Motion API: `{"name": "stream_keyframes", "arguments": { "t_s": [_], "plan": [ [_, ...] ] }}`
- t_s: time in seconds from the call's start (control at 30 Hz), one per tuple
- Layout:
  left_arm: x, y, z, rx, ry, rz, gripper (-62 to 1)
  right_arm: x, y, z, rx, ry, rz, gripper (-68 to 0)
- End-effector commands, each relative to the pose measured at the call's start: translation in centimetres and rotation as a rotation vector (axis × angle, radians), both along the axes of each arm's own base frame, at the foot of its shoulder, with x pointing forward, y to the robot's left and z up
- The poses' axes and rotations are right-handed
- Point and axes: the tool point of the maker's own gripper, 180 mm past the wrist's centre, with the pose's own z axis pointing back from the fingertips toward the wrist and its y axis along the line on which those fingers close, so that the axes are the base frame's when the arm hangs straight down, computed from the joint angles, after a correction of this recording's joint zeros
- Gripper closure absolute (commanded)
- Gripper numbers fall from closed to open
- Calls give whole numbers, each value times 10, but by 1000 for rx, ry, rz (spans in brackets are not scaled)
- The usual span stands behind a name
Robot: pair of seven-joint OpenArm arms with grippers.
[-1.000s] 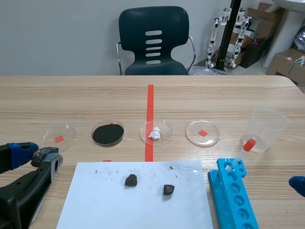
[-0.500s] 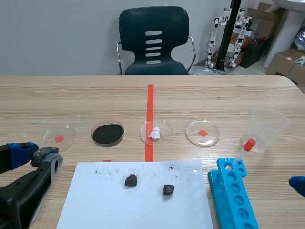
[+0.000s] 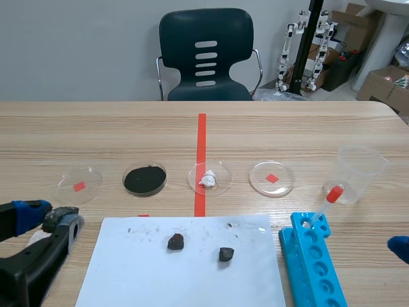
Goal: Rub the mineral on the streak plate
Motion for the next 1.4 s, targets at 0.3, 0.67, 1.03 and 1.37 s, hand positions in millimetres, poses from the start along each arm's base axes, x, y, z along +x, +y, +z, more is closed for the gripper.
{"name": "stream_keyframes", "arguments": {
  "t_s": [0.3, 0.67, 1.03, 1.37],
  "plan": [
    [10, 14, -45, 31, 331, 88, -130, 4, 2, 10, 18, -36, 6, -679],
    [39, 37, -82, 55, 558, 163, -130, 4, 2, 10, 18, -36, 6, -679],
    [77, 83, -127, 88, 706, 317, -130, 4, 2, 10, 18, -36, 6, -679],
    [99, 105, -147, 109, 786, 360, -130, 4, 2, 10, 18, -36, 6, -679]
  ]
}}
